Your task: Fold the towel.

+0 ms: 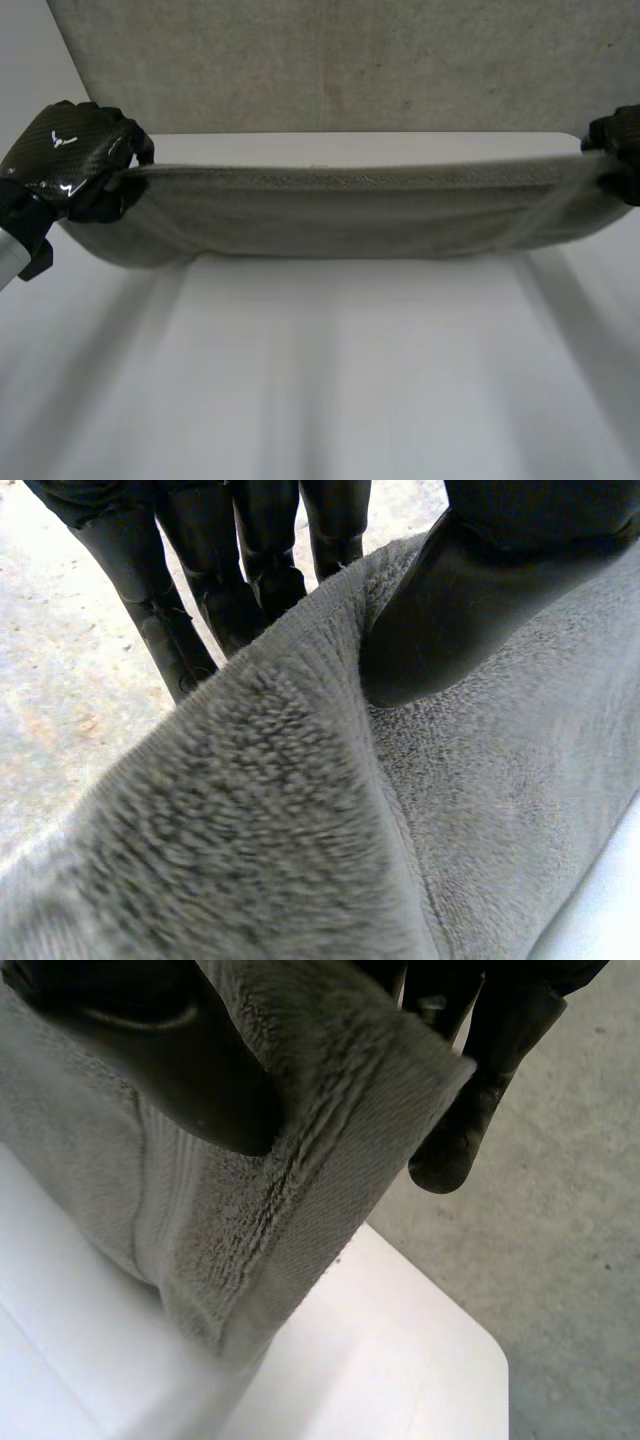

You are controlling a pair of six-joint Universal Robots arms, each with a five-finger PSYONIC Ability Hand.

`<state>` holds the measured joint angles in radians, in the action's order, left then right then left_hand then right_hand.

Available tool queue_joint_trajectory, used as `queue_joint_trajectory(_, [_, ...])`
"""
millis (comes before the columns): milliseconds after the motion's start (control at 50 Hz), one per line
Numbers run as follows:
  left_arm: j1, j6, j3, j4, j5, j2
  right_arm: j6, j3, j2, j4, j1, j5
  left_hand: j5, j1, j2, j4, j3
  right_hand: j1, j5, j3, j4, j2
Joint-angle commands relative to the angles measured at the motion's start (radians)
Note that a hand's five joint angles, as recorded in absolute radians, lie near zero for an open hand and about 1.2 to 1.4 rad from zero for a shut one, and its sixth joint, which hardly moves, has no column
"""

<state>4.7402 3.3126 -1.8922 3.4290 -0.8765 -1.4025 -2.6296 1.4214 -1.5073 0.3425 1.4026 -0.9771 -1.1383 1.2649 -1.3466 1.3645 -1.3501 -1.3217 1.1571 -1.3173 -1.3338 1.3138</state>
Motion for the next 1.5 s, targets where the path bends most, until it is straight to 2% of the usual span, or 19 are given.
queue_joint_trajectory(20, [0.029,0.001,-0.004,-0.013,0.051,-0.009,0.059,0.021,-0.005,-0.002,-0.037,0.026,-0.083,0.131,-0.05,0.032,-0.046,-0.075,0.065,-0.079,-0.062,0.082])
queue_joint_trajectory(80, [0.035,0.002,0.01,-0.008,0.05,-0.029,0.062,0.007,0.007,-0.004,-0.034,0.025,-0.083,0.131,-0.05,0.032,-0.046,-0.075,0.065,-0.079,-0.062,0.082])
queue_joint_trajectory(200, [0.006,0.004,0.157,0.012,0.037,-0.309,0.052,-0.113,0.2,-0.062,0.073,-0.015,-0.083,0.131,-0.05,0.032,-0.046,-0.075,0.065,-0.079,-0.062,0.082])
queue_joint_trajectory(300, [-0.089,0.005,0.391,-0.019,0.033,-0.577,0.062,-0.294,0.382,-0.066,0.2,-0.208,-0.083,0.131,-0.05,0.032,-0.046,-0.075,0.065,-0.079,-0.062,0.082])
queue_joint_trajectory(380, [-0.109,0.004,0.53,-0.065,0.024,-0.702,0.062,-0.36,0.473,-0.073,0.217,-0.262,-0.083,0.131,-0.05,0.032,-0.046,-0.075,0.065,-0.079,-0.062,0.082])
queue_joint_trajectory(600, [-0.129,0.002,0.708,-0.126,0.017,-0.865,0.059,-0.417,0.61,-0.08,0.254,-0.279,-0.083,0.131,-0.05,0.032,-0.046,-0.075,0.065,-0.079,-0.062,0.082])
queue_joint_trajectory(660, [-0.138,0.004,0.763,-0.128,-0.018,-0.915,0.057,-0.446,0.65,-0.083,0.271,-0.29,-0.083,0.131,-0.05,0.032,-0.046,-0.075,0.065,-0.079,-0.062,0.082])
queue_joint_trajectory(700, [-0.141,0.004,0.818,-0.132,-0.059,-0.963,0.056,-0.479,0.694,-0.105,0.28,-0.327,-0.083,0.131,-0.05,0.032,-0.046,-0.075,0.065,-0.079,-0.062,0.082])
queue_joint_trajectory(840, [-0.144,0.004,0.927,-0.134,-0.093,-1.052,0.054,-0.562,0.768,-0.178,0.302,-0.437,-0.083,0.131,-0.05,0.032,-0.046,-0.075,0.065,-0.079,-0.062,0.082])
queue_joint_trajectory(1000, [-0.158,0.004,0.981,-0.154,-0.108,-1.107,0.052,-0.638,0.835,-0.178,0.306,-0.469,-0.083,0.131,-0.05,0.032,-0.046,-0.075,0.065,-0.079,-0.062,0.082])
queue_joint_trajectory(1020, [-0.16,0.004,0.986,-0.157,-0.108,-1.113,0.052,-0.641,0.843,-0.178,0.311,-0.469,0.064,-0.016,0.098,-0.116,0.102,-0.075,0.065,-0.079,-0.062,0.082])
queue_joint_trajectory(1040, [-0.16,0.004,0.986,-0.157,-0.108,-1.113,0.052,-0.641,0.843,-0.178,0.311,-0.469,0.066,-0.018,0.1,-0.118,0.103,-0.075,0.065,-0.079,-0.062,0.082])
queue_joint_trajectory(1060, [-0.164,0.004,0.99,-0.16,-0.108,-1.118,0.051,-0.641,0.848,-0.178,0.315,-0.469,0.313,-0.265,0.347,-0.365,0.35,0.198,-0.208,0.193,0.21,-0.19])
queue_joint_trajectory(1080, [-0.164,0.002,0.992,-0.16,-0.11,-1.119,0.051,-0.641,0.851,-0.178,0.321,-0.471,0.609,-0.561,0.643,-0.661,0.646,0.691,-0.701,0.687,0.704,-0.684])
queue_joint_trajectory(1100, [-0.164,0.002,0.992,-0.16,-0.11,-1.119,0.051,-0.641,0.851,-0.178,0.322,-0.471,0.612,-0.564,0.646,-0.664,0.649,0.696,-0.706,0.692,0.709,-0.689])
queue_joint_trajectory(1120, [-0.166,0.002,0.993,-0.16,-0.113,-1.119,0.049,-0.639,0.852,-0.178,0.326,-0.475,0.781,-0.733,0.814,-0.832,0.818,1.144,-1.154,1.14,1.156,-1.136])
queue_joint_trajectory(1280, [-0.167,-0.004,1.004,-0.163,-0.171,-1.095,0.031,-0.639,0.826,-0.178,0.352,-0.514,0.832,-0.784,0.866,-0.884,0.869,1.147,-1.157,1.143,1.159,-1.139])
queue_joint_trajectory(1400, [-0.177,-0.048,0.986,-0.188,-0.171,-1.007,-0.066,-0.587,0.696,-0.177,0.352,-0.5,0.867,-0.819,0.901,-0.919,0.905,1.147,-1.157,1.143,1.159,-1.139])
queue_joint_trajectory(1500, [-0.181,-0.085,0.91,-0.214,-0.165,-0.914,-0.084,-0.417,0.531,-0.18,0.342,-0.474,0.856,-0.808,0.889,-0.907,0.893,1.147,-1.157,1.143,1.159,-1.139])
